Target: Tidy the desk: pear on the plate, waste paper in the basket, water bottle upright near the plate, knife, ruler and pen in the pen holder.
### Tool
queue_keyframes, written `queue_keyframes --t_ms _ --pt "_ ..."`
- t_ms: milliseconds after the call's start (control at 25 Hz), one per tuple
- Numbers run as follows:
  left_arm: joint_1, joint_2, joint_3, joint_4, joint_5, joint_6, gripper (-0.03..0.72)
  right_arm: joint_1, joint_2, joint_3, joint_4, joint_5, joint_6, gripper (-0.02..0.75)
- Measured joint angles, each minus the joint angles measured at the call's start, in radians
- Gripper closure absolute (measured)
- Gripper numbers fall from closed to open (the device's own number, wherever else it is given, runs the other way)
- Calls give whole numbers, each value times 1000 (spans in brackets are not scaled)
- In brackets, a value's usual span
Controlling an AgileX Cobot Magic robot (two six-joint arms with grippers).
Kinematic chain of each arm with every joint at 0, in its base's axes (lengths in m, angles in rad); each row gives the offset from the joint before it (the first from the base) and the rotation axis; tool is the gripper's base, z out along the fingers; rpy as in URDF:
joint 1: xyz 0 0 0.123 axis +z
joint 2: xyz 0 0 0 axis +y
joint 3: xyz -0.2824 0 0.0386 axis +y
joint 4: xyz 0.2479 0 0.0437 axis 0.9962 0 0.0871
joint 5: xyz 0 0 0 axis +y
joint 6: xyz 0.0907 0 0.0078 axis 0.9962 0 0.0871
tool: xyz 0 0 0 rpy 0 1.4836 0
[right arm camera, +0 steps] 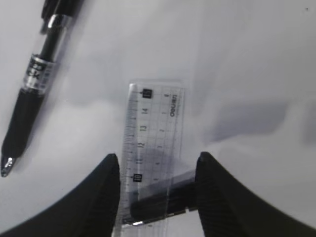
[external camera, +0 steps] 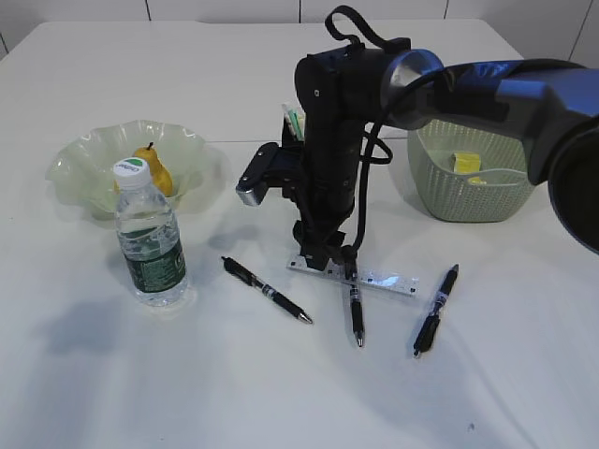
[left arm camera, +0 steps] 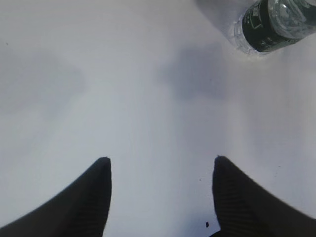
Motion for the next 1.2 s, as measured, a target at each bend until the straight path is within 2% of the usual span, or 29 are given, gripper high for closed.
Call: queue_keyframes --t_ms 280,1200 --pt "0 0 0 0 0 0 232 0 0 0 -61 -2 63 368" --pt "0 0 0 0 0 2 232 4 0 0 -50 -2 132 369"
